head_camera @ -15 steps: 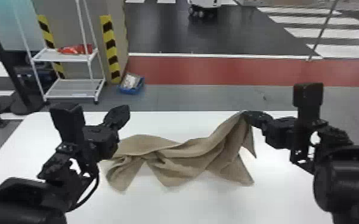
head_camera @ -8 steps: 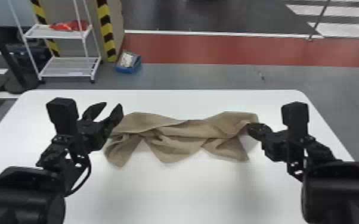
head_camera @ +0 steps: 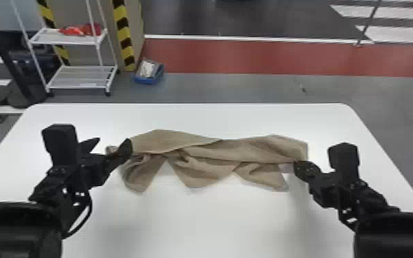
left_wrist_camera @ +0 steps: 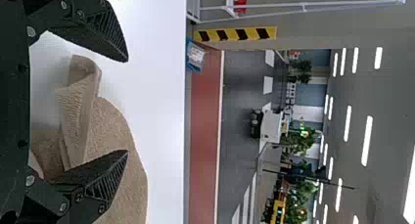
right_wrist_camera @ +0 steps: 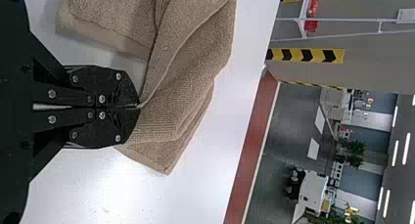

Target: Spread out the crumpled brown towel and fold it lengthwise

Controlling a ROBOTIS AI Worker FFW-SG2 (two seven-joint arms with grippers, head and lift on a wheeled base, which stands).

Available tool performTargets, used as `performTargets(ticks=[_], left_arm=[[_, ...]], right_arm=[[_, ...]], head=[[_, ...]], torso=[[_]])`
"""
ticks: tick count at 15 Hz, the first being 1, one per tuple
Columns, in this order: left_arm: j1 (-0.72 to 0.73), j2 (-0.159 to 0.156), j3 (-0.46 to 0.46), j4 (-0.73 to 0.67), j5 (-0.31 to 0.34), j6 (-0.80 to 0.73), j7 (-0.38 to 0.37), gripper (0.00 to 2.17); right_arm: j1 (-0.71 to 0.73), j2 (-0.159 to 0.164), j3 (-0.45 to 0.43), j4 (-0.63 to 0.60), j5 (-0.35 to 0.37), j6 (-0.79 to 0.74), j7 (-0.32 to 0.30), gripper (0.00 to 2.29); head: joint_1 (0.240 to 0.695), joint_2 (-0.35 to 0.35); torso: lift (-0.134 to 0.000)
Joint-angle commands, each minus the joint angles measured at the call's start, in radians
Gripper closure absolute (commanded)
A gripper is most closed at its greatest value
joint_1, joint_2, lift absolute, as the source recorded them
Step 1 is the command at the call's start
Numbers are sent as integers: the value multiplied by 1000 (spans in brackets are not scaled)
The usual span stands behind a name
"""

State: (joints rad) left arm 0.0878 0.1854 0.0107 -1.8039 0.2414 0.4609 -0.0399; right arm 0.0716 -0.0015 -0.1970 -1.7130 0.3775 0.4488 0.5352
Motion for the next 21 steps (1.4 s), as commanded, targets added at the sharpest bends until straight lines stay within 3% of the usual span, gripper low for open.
performTargets(ticks=[1,5,11,16,17,21], left_arm=[[0,0,38,-2,22,66,-3,373],[-11,0,55,-12,62,167,-18,417],[-11,-9,29,-60,118,180,-18,417],[-20,-9,9,-60,82,195,-9,444],[-20,-9,11,-60,76,204,-6,606],[-14,-9,14,-66,49,226,0,542]], right_arm=[[10,2,-2,4,1,-29,0,1679],[17,2,-2,-2,1,-38,2,1683],[20,2,-2,-4,1,-54,2,1683],[25,2,-4,-5,-6,-72,3,1683],[27,2,-5,-7,-6,-72,6,1683],[37,2,-4,-24,-12,-81,8,1683]], head=[[695,-26],[695,-5],[695,-23],[695,-48],[695,-47],[695,-37]], torso=[[-124],[-124],[-124],[-124],[-124],[-124]])
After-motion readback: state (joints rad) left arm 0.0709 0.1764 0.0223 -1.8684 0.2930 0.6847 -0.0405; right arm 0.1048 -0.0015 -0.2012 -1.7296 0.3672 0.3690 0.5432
